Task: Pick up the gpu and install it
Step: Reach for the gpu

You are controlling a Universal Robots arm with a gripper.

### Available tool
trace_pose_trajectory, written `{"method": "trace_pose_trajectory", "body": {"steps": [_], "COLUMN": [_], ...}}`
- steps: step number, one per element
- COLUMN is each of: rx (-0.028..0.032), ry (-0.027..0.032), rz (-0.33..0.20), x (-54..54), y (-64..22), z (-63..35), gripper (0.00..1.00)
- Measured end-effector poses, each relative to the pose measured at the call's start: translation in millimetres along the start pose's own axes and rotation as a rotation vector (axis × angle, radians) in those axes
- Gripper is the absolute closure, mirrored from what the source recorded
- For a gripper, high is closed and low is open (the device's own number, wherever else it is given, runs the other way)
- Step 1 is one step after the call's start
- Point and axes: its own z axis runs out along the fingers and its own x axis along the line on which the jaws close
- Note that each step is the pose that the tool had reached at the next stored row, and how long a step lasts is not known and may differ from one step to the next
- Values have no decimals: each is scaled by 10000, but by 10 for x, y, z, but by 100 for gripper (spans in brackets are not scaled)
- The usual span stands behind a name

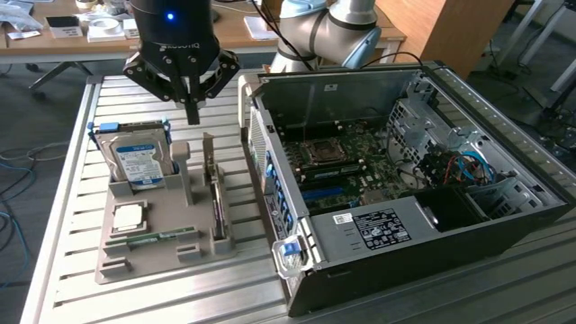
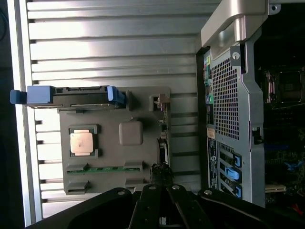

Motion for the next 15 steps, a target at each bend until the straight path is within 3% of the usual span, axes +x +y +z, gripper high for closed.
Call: {"method": "trace_pose_trajectory", "body": {"steps": [15], "rx": [0], "ry": [0], "rz": [0], "x": [-1], "y": [-41], "z": [-2], "gripper": [89]}}
